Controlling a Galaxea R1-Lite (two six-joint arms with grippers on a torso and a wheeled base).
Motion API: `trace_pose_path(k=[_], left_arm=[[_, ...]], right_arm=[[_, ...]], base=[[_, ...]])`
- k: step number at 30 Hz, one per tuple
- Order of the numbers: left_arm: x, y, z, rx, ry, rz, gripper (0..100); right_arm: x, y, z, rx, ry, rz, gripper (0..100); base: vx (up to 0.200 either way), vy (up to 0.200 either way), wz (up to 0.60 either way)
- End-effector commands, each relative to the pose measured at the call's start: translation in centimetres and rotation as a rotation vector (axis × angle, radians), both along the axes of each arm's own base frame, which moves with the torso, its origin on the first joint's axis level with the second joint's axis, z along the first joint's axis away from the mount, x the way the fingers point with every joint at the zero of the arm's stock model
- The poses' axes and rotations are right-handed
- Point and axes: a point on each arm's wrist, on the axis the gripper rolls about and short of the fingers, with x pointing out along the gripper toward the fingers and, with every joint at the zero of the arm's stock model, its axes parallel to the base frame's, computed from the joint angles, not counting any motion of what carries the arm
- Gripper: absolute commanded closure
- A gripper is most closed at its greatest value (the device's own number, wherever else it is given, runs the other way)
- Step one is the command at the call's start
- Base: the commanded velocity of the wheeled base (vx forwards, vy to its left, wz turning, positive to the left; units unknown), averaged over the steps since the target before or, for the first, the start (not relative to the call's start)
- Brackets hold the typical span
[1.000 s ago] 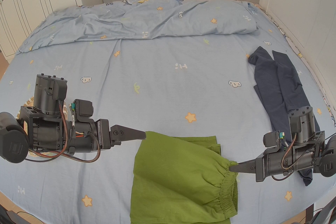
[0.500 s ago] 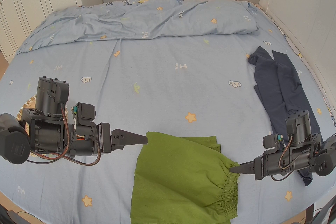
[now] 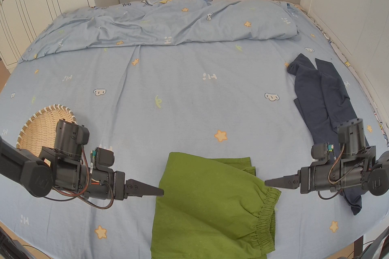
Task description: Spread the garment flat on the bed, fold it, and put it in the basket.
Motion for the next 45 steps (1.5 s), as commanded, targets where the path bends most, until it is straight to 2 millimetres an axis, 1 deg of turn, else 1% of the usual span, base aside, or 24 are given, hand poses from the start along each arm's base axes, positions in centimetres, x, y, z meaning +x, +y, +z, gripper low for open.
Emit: trace_pose_path(k=[1,5,7,10,14,15,18,20,24,25,28,36,42,45], left_arm=[[0.5,0.2,-5.6,0.058,0.133,-0.034,0],[0.5,-0.1,-5.6,0.052,0.133,-0.041,0],[0.5,-0.8,-5.7,0.050,0.141,-0.062,0],[0.9,-1.2,-5.9,0.045,0.154,-0.061,0],[1.2,-2.7,-6.2,0.031,0.166,-0.083,0],[1.2,-2.7,-6.2,0.031,0.166,-0.083,0],[0.9,-4.0,-6.7,0.014,0.196,-0.094,0],[0.9,-4.4,-6.8,0.006,0.202,-0.094,0],[1.1,-4.6,-6.9,-0.004,0.205,-0.087,0],[1.1,-4.7,-7.3,-0.001,0.217,-0.087,0],[1.0,-5.1,-7.5,0.003,0.227,-0.098,0],[1.5,-5.7,-7.5,-0.025,0.213,-0.088,0],[1.3,-7.1,-7.2,-0.082,0.225,-0.073,0],[1.1,-7.3,-7.2,-0.090,0.231,-0.066,0]], right_arm=[[-0.4,-0.9,5.6,0.078,-0.134,-0.051,0],[-1.3,-1.7,7.1,0.101,-0.161,-0.054,0],[-1.5,-2.1,7.3,0.122,-0.163,-0.043,0],[-1.8,-2.2,7.6,0.132,-0.171,-0.033,0],[-1.8,-2.3,7.5,0.132,-0.171,-0.034,0],[-1.8,-2.3,7.5,0.132,-0.171,-0.034,0],[-1.8,-2.3,7.5,0.131,-0.171,-0.034,0],[-1.8,-2.3,7.5,0.132,-0.171,-0.034,0],[-1.8,-2.3,7.5,0.131,-0.172,-0.034,0],[-1.8,-2.3,7.6,0.132,-0.174,-0.034,0],[-1.8,-2.3,7.7,0.134,-0.178,-0.036,0],[-1.8,-2.3,7.7,0.134,-0.181,-0.033,0],[-1.7,-2.2,7.6,0.133,-0.179,-0.033,0],[-1.7,-2.2,7.6,0.134,-0.178,-0.034,0]], base=[[0.000,0.000,0.00],[0.000,0.000,0.00],[0.000,0.000,0.00],[0.000,0.000,0.00],[0.000,0.000,0.00],[0.000,0.000,0.00],[0.000,0.000,0.00],[0.000,0.000,0.00],[0.000,0.000,0.00],[0.000,0.000,0.00],[0.000,0.000,0.00],[0.000,0.000,0.00],[0.000,0.000,0.00],[0.000,0.000,0.00]])
